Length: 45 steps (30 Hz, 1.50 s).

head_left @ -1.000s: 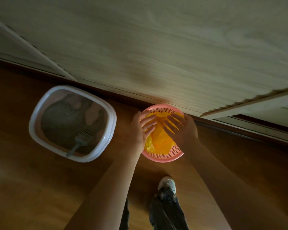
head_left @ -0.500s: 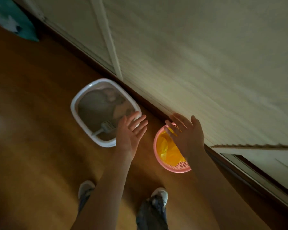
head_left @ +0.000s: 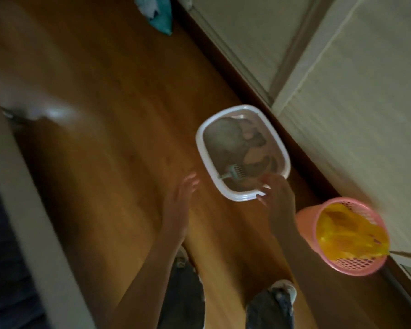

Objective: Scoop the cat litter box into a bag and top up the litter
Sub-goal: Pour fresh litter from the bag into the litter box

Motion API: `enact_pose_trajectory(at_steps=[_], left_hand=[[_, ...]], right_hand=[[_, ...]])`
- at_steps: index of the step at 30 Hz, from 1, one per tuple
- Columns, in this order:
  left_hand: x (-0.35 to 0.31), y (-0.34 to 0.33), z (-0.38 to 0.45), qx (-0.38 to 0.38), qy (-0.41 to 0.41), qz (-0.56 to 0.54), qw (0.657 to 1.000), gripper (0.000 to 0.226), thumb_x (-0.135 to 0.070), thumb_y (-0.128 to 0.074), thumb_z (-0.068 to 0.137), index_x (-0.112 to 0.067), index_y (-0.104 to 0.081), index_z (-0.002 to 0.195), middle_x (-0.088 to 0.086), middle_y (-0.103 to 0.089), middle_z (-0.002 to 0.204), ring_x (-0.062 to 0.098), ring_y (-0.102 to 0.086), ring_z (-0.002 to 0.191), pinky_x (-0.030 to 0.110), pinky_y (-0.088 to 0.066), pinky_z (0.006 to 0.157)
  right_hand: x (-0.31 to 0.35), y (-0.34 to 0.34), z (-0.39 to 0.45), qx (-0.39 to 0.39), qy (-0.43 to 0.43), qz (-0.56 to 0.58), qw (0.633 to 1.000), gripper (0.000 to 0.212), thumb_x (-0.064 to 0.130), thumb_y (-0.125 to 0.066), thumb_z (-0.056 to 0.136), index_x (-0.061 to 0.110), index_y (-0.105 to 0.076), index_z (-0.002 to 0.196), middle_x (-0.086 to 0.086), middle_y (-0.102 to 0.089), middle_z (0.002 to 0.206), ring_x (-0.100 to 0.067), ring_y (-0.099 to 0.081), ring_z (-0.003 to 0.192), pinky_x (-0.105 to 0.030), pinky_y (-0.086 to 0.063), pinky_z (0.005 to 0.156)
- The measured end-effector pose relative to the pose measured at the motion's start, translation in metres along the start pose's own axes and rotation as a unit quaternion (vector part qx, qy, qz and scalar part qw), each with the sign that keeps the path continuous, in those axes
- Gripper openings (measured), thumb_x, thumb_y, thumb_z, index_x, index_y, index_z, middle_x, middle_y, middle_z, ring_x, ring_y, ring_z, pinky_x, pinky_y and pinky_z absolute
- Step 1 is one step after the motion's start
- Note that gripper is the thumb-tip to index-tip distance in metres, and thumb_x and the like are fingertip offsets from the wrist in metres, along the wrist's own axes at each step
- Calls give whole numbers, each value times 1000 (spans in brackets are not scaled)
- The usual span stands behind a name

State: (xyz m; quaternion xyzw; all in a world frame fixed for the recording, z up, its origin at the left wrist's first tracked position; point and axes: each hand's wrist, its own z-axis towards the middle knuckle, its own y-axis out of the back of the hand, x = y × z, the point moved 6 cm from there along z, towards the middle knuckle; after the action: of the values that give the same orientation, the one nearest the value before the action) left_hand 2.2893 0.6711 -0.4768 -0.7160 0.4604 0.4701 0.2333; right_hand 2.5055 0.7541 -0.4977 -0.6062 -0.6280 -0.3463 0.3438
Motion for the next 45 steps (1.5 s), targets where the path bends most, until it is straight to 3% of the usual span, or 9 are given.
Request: enact_pose_trajectory(at_steps=[3,7,12,19,25,30,35,40,45], left_hand=[[-22,58,12,5,-153,325,933,50,-47,-33,95,-20,-52,132,-9,-54,130,4,-48,119,21,-38,98],[-27,136,36,2,-201,464,863,46,-37,-36,95,-11,-53,129,7,-58,123,24,-52,113,35,-40,95],[-24,230,54,-44,-177,486,855,48,-39,-38,94,-12,-52,131,6,-58,125,22,-52,113,38,-44,95],[-17,283,75,-68,-135,468,871,40,-33,-48,97,-16,-48,134,2,-54,129,17,-45,117,33,-40,97],[-25,288,109,-48,-134,461,876,49,-40,-39,95,-13,-49,134,5,-53,131,22,-48,117,32,-37,95],[-47,284,158,-24,-137,449,883,53,-48,-33,93,-17,-46,134,2,-52,130,18,-51,112,32,-45,90],[-70,279,236,56,-150,478,863,53,-49,-35,94,-27,-35,142,-6,-43,140,13,-43,126,29,-37,102],[-98,262,305,103,-188,483,849,50,-42,-48,92,-21,-44,138,-3,-52,132,7,-46,117,23,-39,93],[-121,229,352,162,-243,514,807,50,-44,-45,95,-17,-46,137,1,-56,129,17,-53,117,27,-41,96]], right_hand=[[5,-72,-21,41,136,-235,962,26,34,-55,92,29,-59,117,9,-62,116,-11,-60,106,-34,-50,90],[6,-148,-32,93,218,-421,876,41,37,-51,94,20,-49,131,3,-53,131,-14,-48,122,-31,-40,103],[0,-194,-29,74,221,-442,866,39,38,-49,94,18,-49,127,1,-56,123,-17,-53,115,-44,-49,95],[-3,-234,-20,43,214,-455,863,35,27,-54,93,15,-51,126,-1,-55,117,-20,-54,107,-35,-46,91],[10,-264,1,35,188,-458,868,42,32,-51,92,17,-48,131,-4,-54,125,-23,-54,108,-44,-47,91],[20,-287,36,8,159,-454,876,40,29,-52,95,20,-45,134,1,-49,136,-17,-47,121,-27,-33,98],[15,-308,86,-31,75,-367,927,30,48,-47,91,26,-54,110,-3,-56,108,-11,-54,94,-29,-47,85],[24,-326,114,-99,84,-369,920,35,9,-56,92,7,-51,127,9,-45,110,4,-37,99,0,-26,80],[26,-325,126,-146,41,-334,931,39,11,-56,93,9,-48,131,4,-49,125,1,-36,112,-15,-27,89]])
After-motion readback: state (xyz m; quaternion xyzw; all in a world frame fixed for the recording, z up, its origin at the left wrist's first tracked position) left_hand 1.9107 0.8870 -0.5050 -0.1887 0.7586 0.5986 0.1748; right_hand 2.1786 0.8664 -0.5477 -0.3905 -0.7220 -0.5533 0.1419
